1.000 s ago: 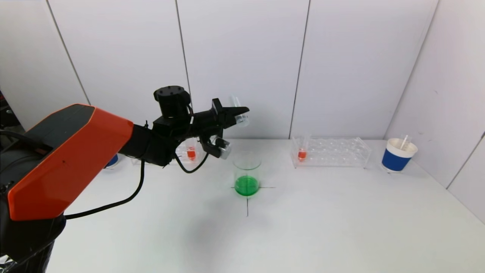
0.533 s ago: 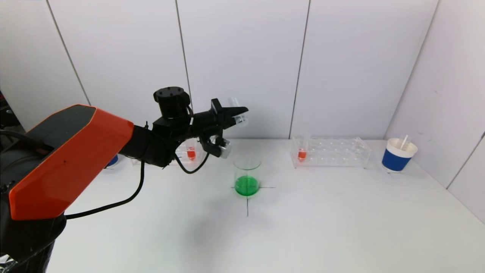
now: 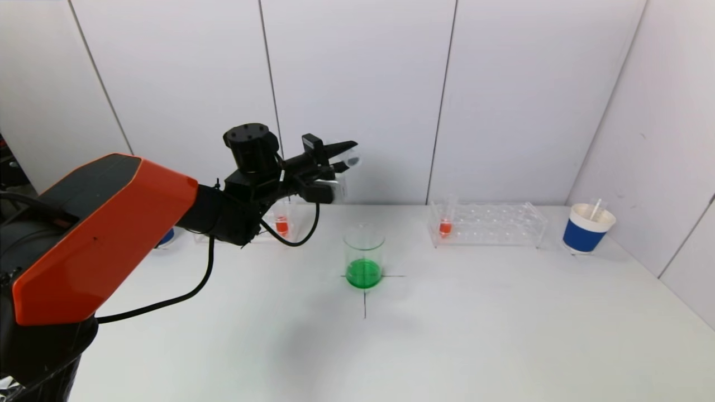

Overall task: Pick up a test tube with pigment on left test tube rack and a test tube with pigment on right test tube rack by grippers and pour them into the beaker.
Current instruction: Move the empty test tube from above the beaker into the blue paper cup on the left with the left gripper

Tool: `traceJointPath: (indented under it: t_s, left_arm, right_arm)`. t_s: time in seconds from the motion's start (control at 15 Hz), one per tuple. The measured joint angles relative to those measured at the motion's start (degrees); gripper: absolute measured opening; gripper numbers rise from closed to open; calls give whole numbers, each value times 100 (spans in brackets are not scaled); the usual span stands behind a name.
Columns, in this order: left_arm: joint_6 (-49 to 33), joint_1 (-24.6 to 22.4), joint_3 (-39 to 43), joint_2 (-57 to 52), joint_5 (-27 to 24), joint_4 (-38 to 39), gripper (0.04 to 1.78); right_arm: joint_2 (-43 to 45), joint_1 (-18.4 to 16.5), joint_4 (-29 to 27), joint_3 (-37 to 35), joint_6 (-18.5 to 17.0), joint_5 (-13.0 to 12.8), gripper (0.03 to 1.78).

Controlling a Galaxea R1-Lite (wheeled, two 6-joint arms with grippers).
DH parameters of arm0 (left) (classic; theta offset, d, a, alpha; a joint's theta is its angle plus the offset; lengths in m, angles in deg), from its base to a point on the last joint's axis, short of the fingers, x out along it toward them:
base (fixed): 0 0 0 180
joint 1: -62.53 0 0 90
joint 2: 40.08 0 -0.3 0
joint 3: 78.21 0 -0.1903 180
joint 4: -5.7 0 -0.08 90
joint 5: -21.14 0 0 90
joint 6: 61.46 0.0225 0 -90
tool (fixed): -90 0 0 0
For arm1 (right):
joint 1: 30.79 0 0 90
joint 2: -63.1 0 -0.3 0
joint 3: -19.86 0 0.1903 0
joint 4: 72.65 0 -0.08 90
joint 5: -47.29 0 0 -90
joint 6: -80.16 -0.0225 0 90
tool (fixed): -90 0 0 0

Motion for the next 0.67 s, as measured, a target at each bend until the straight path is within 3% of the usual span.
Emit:
traceJointPath:
  t_s: [0.2,0.67]
  left_arm:
    - [-734,44,40,0,319,293,45]
    - [-2016,91,151,-267,1709,279,45]
  right_arm:
    - [0,-1,0,0,0,0,177]
    - [0,5,2,0,0,0,177]
